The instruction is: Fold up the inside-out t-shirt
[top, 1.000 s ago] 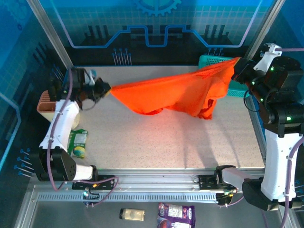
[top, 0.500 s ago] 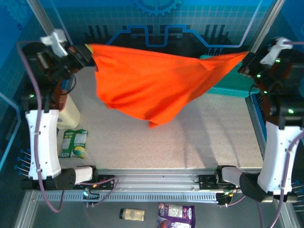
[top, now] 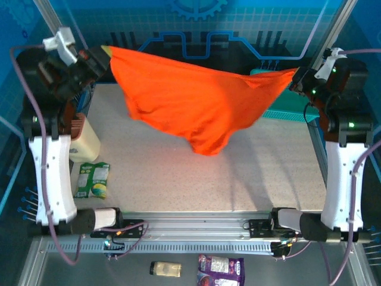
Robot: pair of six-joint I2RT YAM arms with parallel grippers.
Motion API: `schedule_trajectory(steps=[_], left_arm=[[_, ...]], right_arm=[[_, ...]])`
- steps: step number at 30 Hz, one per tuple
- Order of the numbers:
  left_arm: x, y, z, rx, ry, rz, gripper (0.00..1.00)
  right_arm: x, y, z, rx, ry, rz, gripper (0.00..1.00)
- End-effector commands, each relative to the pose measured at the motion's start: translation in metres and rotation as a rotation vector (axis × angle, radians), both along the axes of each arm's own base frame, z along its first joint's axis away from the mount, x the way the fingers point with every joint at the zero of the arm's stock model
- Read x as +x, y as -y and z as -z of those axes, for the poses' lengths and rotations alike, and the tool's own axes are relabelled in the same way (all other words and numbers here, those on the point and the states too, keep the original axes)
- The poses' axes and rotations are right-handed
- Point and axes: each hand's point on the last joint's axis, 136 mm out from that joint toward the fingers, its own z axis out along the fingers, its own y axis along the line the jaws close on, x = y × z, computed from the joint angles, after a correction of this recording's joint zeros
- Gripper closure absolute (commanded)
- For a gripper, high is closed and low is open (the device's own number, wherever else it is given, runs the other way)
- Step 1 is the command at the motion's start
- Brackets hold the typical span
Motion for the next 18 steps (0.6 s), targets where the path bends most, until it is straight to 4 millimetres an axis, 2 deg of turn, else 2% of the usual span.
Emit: schedule_trajectory(steps=[1, 3, 4, 5, 6, 10, 11, 12, 13, 16, 18], left_arm=[[0.047, -0.005, 0.098, -0.121, -0.255, 0.009, 1.0], [0.051, -0.002, 0.11, -0.145, -0.278, 0.034, 1.0], [0.051, -0.004, 0.108, -0.138, -0.275, 0.029, 1.0], [0.048, -0.007, 0.097, -0.127, -0.255, 0.02, 1.0], [0.044, -0.012, 0.082, -0.113, -0.231, 0.006, 1.0], [0.01, -0.021, -0.013, 0.013, -0.031, -0.045, 1.0], [0.004, -0.02, -0.022, 0.03, -0.009, -0.05, 1.0], [0.0, -0.02, -0.024, 0.041, 0.001, -0.054, 1.0], [0.001, -0.021, -0.018, 0.04, -0.009, -0.06, 1.0], [0.021, -0.024, 0.025, -0.01, -0.111, -0.047, 1.0], [0.025, -0.021, 0.036, -0.035, -0.138, -0.023, 1.0]], right_arm=[[-0.064, 0.033, -0.092, -0.137, 0.237, 0.174, 1.0], [-0.083, 0.041, -0.112, -0.187, 0.283, 0.226, 1.0], [-0.086, 0.041, -0.116, -0.189, 0.299, 0.231, 1.0], [-0.085, 0.039, -0.115, -0.178, 0.304, 0.22, 1.0], [-0.079, 0.035, -0.109, -0.154, 0.298, 0.195, 1.0], [-0.04, 0.014, -0.072, -0.036, 0.219, 0.072, 1.0], [-0.037, 0.014, -0.068, -0.029, 0.208, 0.066, 1.0], [-0.036, 0.014, -0.067, -0.034, 0.204, 0.071, 1.0], [-0.038, 0.017, -0.067, -0.044, 0.204, 0.085, 1.0], [-0.047, 0.024, -0.075, -0.074, 0.23, 0.124, 1.0], [-0.052, 0.024, -0.08, -0.081, 0.244, 0.124, 1.0]])
